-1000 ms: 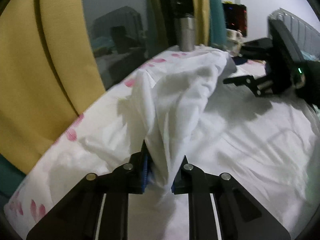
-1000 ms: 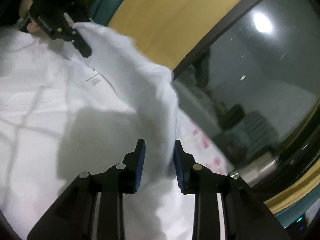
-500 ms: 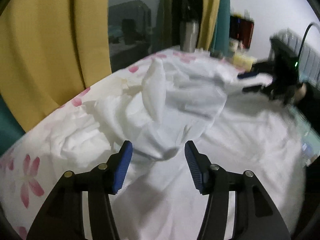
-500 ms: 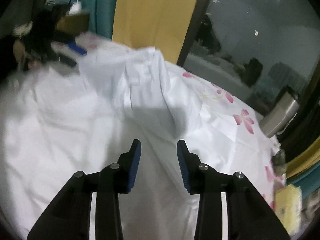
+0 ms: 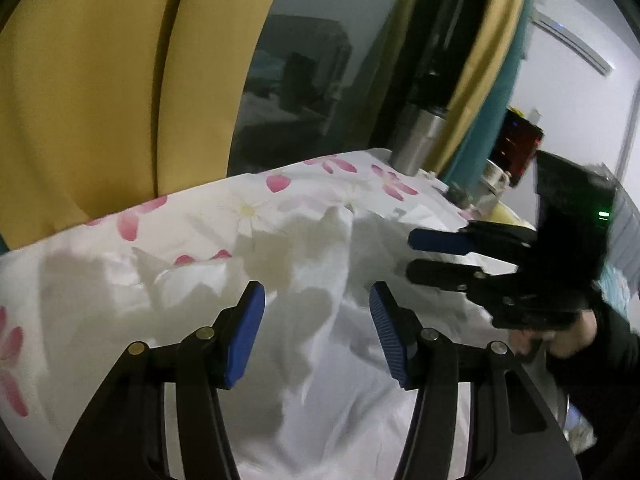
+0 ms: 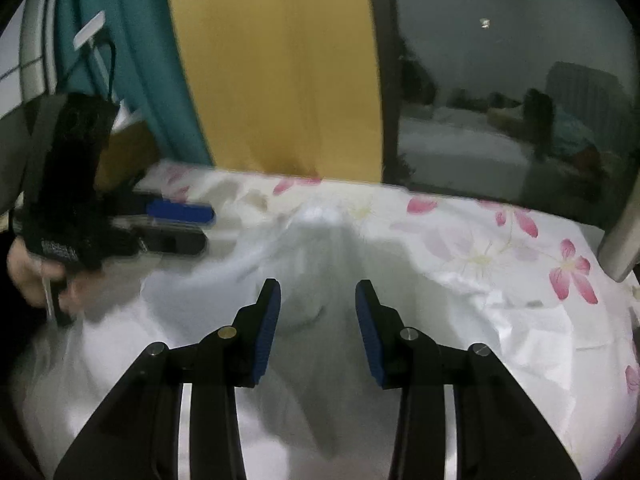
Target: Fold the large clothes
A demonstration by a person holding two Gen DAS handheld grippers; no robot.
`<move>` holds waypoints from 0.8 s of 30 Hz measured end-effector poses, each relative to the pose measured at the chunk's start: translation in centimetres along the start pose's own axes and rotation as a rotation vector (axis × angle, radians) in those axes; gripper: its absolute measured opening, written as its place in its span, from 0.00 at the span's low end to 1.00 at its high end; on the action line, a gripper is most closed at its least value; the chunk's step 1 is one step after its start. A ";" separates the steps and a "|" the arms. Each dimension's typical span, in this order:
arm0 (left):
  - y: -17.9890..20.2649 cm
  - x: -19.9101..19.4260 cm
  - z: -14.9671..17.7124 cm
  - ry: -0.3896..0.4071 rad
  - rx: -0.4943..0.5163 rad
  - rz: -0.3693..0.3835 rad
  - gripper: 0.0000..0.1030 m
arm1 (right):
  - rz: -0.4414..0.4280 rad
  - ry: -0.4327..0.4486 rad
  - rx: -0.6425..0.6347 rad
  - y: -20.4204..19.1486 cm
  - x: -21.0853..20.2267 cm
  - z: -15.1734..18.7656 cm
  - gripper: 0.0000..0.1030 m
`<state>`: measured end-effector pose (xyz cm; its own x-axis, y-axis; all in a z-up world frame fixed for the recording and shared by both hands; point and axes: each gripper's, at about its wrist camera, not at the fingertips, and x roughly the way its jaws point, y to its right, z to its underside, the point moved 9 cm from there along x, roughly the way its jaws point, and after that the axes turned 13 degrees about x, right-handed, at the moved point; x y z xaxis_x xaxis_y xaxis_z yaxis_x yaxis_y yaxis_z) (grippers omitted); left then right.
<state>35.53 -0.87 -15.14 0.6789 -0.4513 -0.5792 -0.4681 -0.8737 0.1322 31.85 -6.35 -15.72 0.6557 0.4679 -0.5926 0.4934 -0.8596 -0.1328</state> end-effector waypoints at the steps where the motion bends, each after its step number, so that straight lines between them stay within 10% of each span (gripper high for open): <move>1: -0.3 0.9 0.0 -0.016 -0.017 -0.005 0.56 | -0.004 0.019 0.013 0.1 0.0 -0.7 0.37; 6: -2.3 5.7 2.3 -0.178 -0.068 -0.059 0.56 | 0.007 -0.006 0.001 0.6 1.9 -1.6 0.37; 12: -3.5 5.2 2.7 -0.187 -0.042 -0.133 0.56 | 0.030 -0.209 -0.013 1.0 6.1 2.3 0.37; 20: -3.2 1.4 1.6 -0.134 -0.007 -0.151 0.56 | 0.023 -0.252 -0.127 -0.5 4.0 4.3 0.38; 24: -3.6 1.2 3.5 -0.194 0.002 -0.179 0.56 | 0.059 -0.274 -0.144 0.1 2.6 5.1 0.62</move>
<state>36.03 2.40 -19.13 0.6297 -0.2466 -0.7367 -0.3517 -0.9360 0.0128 30.70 -6.27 -21.37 0.5166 0.3284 -0.7908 0.5478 -0.8365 0.0105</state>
